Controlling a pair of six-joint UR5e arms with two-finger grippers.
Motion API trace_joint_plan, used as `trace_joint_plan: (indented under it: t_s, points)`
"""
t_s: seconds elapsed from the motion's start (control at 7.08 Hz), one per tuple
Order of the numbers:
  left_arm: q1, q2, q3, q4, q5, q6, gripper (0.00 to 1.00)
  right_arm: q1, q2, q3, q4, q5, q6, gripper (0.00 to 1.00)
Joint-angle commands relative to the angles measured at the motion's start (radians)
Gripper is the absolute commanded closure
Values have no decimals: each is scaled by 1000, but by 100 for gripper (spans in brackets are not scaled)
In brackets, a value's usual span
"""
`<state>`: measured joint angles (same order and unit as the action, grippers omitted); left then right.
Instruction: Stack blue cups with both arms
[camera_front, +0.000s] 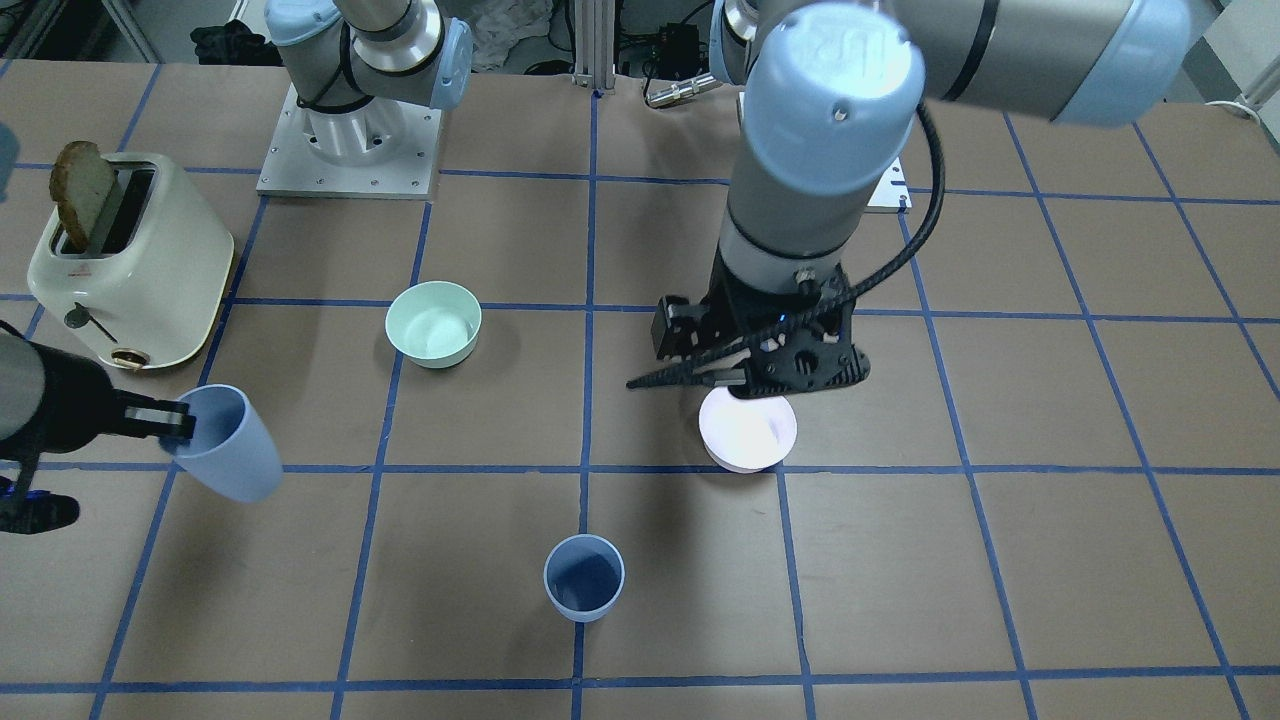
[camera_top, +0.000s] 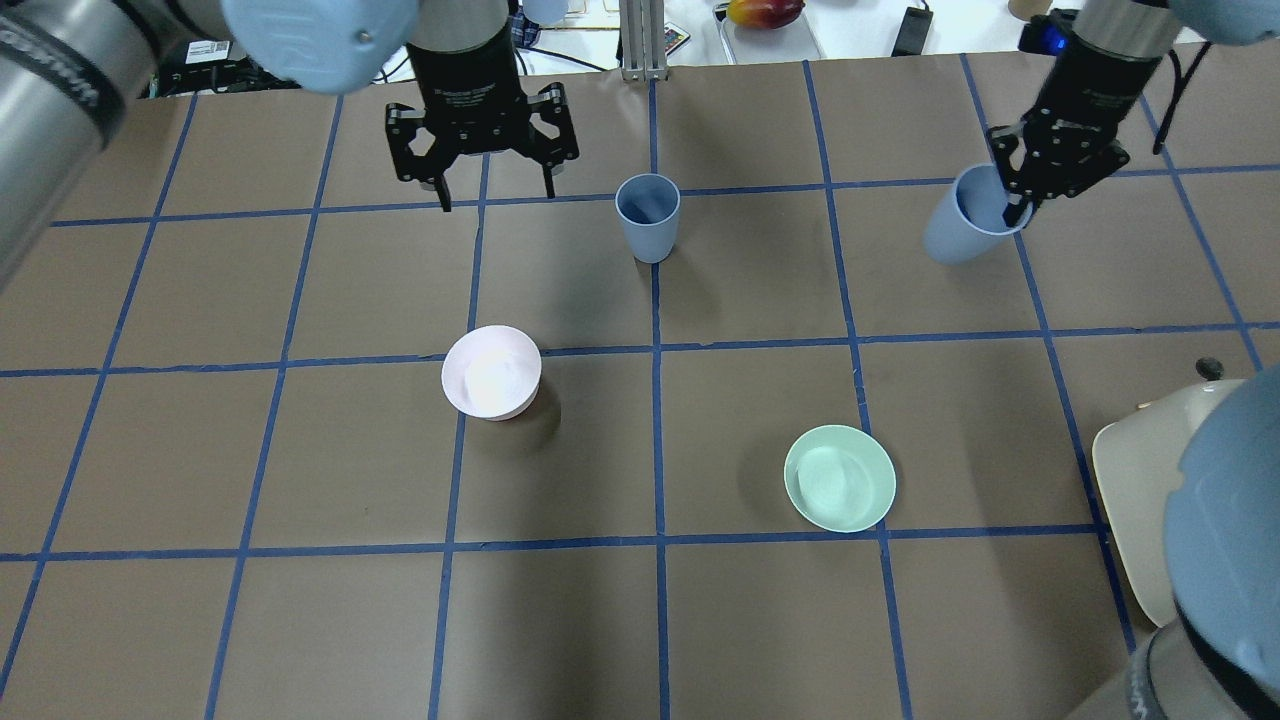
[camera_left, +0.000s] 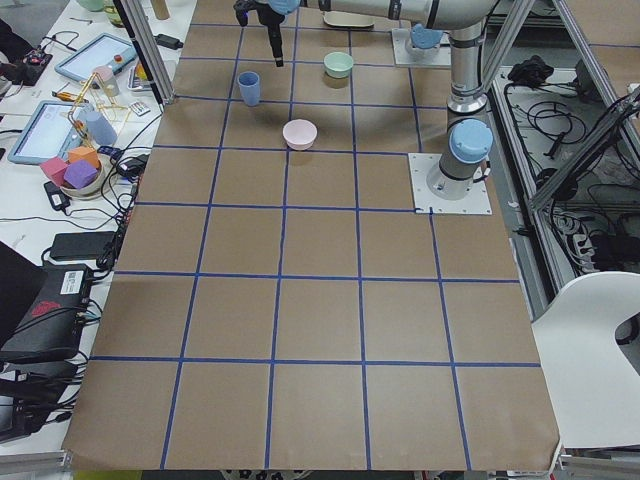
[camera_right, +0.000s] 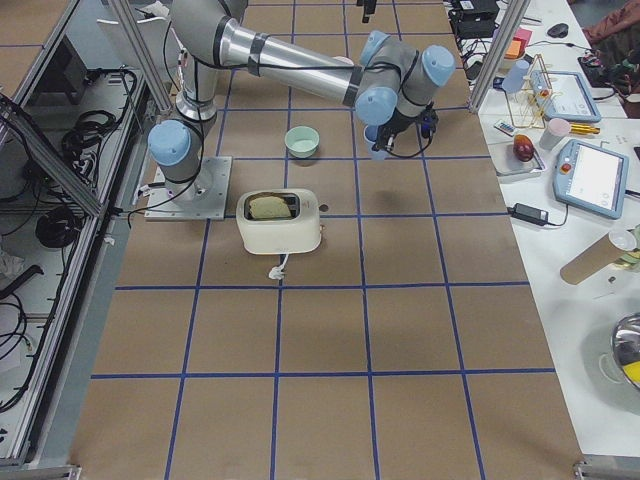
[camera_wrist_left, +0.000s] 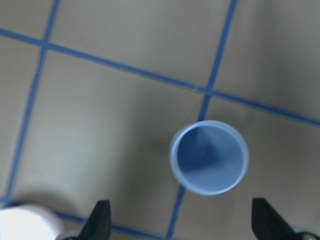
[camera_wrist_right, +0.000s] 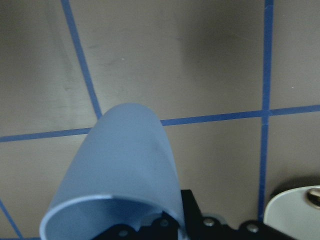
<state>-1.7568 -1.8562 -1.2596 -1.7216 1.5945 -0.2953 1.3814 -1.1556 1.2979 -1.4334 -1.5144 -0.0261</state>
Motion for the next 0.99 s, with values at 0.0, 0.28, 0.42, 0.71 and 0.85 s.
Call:
trace_joint_plan:
  t_s: [0.0, 0.28, 0.42, 0.71, 0.85]
  points:
    - [19, 173, -114, -81, 4, 105, 0, 155, 7, -69, 5, 99, 352, 100]
    - [42, 276, -355, 215, 42, 87, 0, 224, 31, -97, -11, 216, 568, 100]
    - [49, 279, -378, 306, 50, 109, 0, 257, 65, -121, -27, 305, 671, 100]
    - [54, 264, -334, 318, 44, 111, 0, 284, 123, -178, -68, 350, 852, 100]
    - [60, 246, -273, 295, 47, 111, 0, 294, 143, -184, -79, 388, 894, 100]
